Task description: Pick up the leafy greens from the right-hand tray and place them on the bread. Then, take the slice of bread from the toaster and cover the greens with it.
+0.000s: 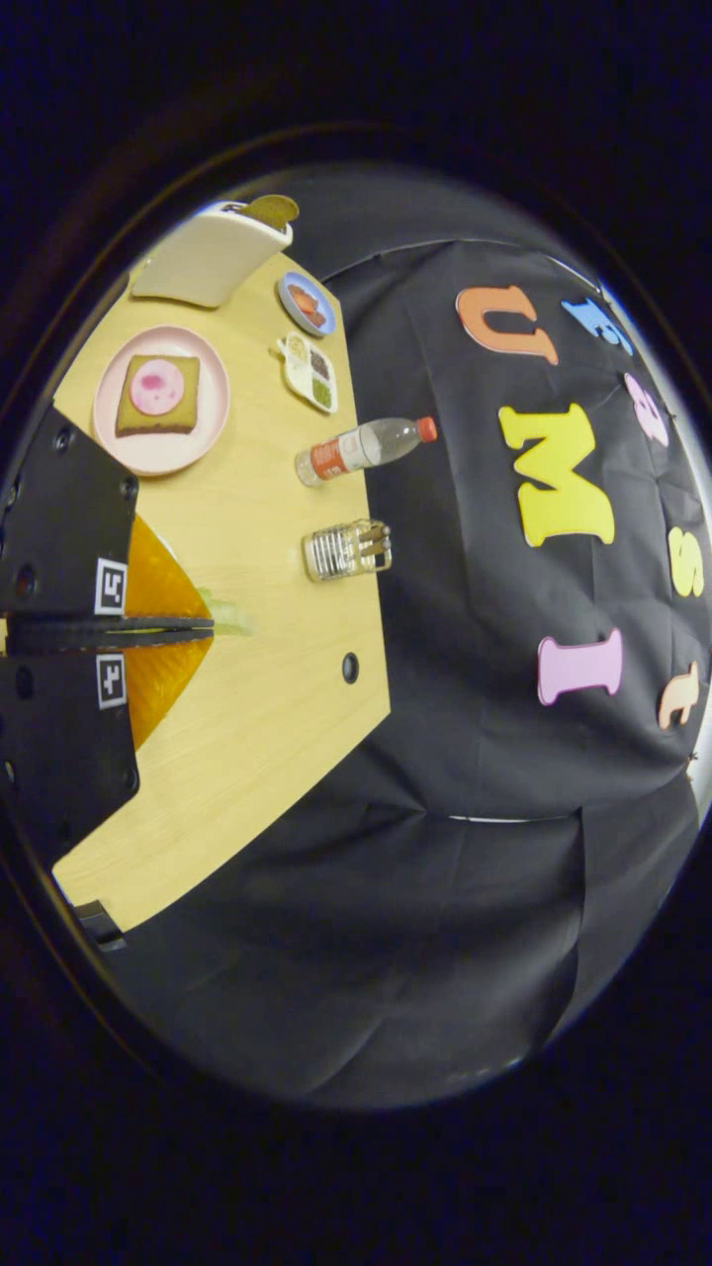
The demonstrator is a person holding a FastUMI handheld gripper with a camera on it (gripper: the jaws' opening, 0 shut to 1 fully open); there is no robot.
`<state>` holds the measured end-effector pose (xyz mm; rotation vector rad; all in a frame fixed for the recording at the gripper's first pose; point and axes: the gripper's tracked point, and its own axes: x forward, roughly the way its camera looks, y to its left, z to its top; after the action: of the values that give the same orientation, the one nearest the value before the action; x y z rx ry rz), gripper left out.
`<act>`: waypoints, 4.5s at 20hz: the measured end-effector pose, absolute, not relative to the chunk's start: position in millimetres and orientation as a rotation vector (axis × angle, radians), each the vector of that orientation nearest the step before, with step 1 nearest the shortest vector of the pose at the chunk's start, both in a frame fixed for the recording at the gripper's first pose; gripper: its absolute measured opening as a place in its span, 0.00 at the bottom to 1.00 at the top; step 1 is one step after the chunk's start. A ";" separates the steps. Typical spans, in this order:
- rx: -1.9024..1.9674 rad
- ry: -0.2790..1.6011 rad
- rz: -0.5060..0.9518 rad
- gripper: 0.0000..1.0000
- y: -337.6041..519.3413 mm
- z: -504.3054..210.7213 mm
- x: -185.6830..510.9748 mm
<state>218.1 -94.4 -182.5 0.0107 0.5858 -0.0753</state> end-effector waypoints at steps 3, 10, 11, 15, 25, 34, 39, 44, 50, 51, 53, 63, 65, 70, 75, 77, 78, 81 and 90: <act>0.001 0.597 -0.027 0.00 -61.7 -178.9 207.4; -0.017 0.604 0.115 0.00 45.9 -164.1 189.4; -0.026 0.602 0.137 0.00 61.5 -162.9 187.5; -0.051 0.617 0.222 0.00 123.1 -170.8 184.1; -0.099 0.724 0.161 0.00 145.2 -250.6 241.6; -0.037 0.781 0.098 0.05 118.2 -290.0 266.5; 0.012 0.806 -0.024 0.38 98.7 -283.2 258.1; -0.027 0.769 -0.001 0.79 102.8 -251.1 238.1; -0.033 0.734 0.083 0.97 145.2 -203.0 205.4; -0.030 0.732 0.105 0.97 155.5 -193.9 197.8; -0.035 0.725 0.156 0.97 178.4 -174.2 183.3; -0.107 0.615 0.326 0.96 285.7 -100.9 147.0; -0.110 0.618 0.357 0.96 310.5 -103.0 143.9; -0.197 0.610 0.403 0.96 363.0 -126.2 148.4; -0.141 0.655 0.369 0.88 381.4 -151.3 161.9; -0.123 0.672 0.347 0.87 382.7 -159.1 171.3; -0.125 0.674 0.330 0.84 381.7 -162.1 175.2; -0.097 0.705 0.335 0.70 392.3 -172.1 172.6; -0.160 0.719 0.235 0.29 393.9 -183.2 164.5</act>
<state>164.5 393.9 -183.2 -0.1601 0.7187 0.2354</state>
